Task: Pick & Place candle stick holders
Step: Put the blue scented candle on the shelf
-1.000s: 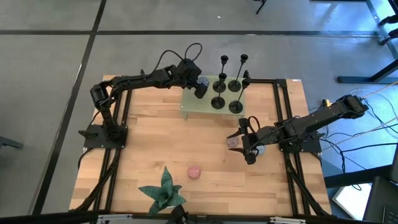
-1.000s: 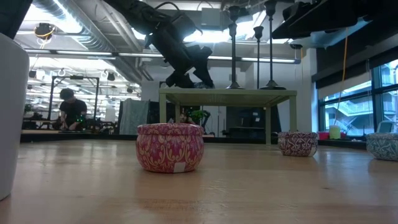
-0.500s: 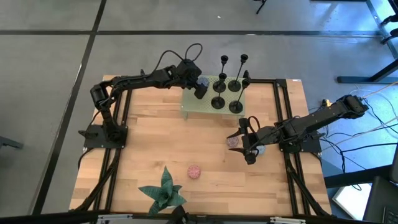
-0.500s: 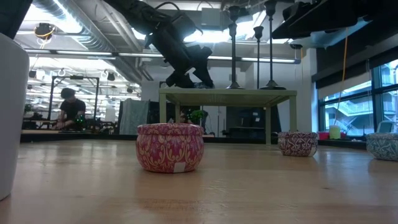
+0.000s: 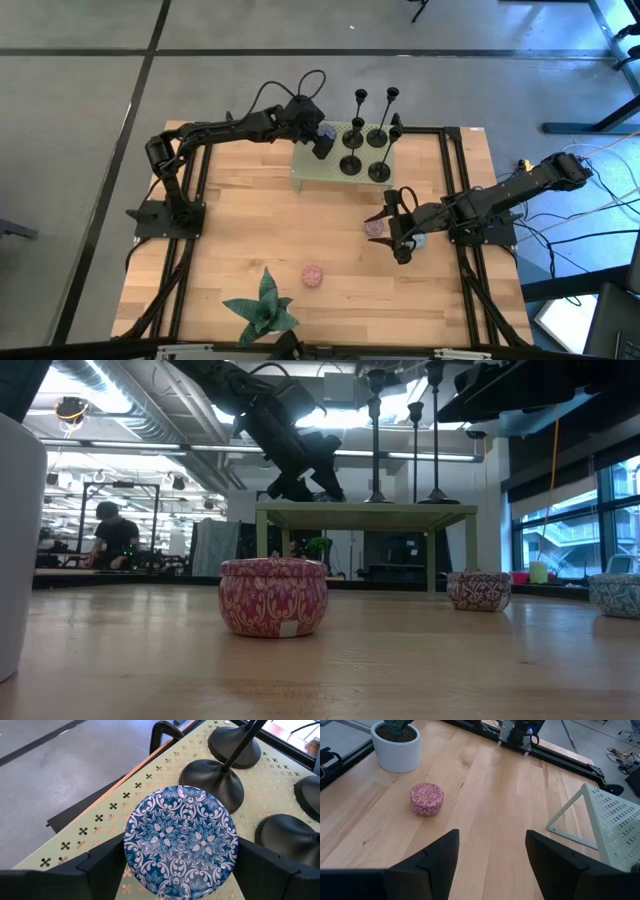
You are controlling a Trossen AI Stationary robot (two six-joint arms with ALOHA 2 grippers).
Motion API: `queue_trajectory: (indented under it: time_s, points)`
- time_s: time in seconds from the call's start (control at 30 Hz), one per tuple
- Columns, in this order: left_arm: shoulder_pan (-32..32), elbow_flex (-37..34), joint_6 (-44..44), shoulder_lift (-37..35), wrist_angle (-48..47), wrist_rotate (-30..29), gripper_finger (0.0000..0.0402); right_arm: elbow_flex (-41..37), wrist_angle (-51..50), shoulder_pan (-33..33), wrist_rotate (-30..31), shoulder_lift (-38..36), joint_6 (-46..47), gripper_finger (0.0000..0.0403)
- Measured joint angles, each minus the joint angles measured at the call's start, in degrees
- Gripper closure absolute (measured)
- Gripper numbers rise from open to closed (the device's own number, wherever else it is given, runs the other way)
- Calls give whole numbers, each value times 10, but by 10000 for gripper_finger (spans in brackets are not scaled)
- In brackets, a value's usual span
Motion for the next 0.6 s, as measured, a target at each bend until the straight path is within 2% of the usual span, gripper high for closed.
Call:
queue_trajectory:
  time_s: [0.6]
  points:
    - [0, 0, 10, 0, -10, 25, 84, 0, 0, 0, 0, 0, 0, 171]
